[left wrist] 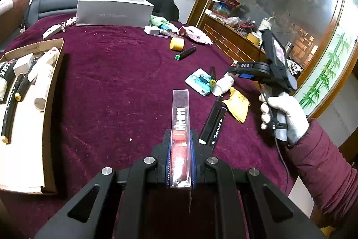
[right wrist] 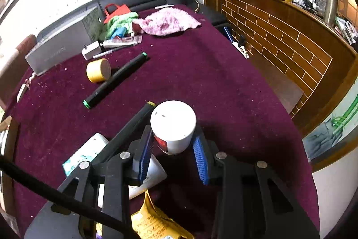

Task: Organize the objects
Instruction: 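Grasp the white jar with red label with the right tool while the left tool holds the tube, then carry the tube with the left tool while the right tool carries the jar to the box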

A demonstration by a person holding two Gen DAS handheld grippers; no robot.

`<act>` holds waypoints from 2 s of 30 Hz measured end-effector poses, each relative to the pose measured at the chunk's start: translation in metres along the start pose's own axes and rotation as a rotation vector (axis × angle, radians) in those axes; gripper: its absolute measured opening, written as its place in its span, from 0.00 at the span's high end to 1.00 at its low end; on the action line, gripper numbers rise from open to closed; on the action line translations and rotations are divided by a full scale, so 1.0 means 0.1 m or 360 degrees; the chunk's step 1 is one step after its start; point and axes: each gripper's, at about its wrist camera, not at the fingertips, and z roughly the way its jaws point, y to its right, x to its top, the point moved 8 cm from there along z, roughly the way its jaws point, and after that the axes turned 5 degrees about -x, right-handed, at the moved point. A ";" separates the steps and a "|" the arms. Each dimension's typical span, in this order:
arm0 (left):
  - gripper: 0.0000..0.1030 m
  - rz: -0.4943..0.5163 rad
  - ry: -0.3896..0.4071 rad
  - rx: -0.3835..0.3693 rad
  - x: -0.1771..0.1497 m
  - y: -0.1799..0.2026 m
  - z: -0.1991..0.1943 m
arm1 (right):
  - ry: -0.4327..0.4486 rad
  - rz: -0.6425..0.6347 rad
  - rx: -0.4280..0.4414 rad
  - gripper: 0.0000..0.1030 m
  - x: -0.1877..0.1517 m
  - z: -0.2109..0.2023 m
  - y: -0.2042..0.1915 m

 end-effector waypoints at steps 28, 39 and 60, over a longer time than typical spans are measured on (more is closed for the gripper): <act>0.90 0.0029 0.0047 -0.0115 -0.10 0.17 -0.21 | 0.0132 -0.0242 0.0516 0.68 -0.38 -1.29 -1.05; 0.90 0.0016 0.0040 -0.0216 -0.25 0.15 -0.30 | 0.0079 -0.0266 0.0631 0.68 -0.66 -1.45 -1.42; 0.90 -0.0193 0.0183 -0.0313 -0.38 -0.55 -0.84 | -0.0021 -0.0408 0.0750 0.68 -0.89 -1.49 -2.42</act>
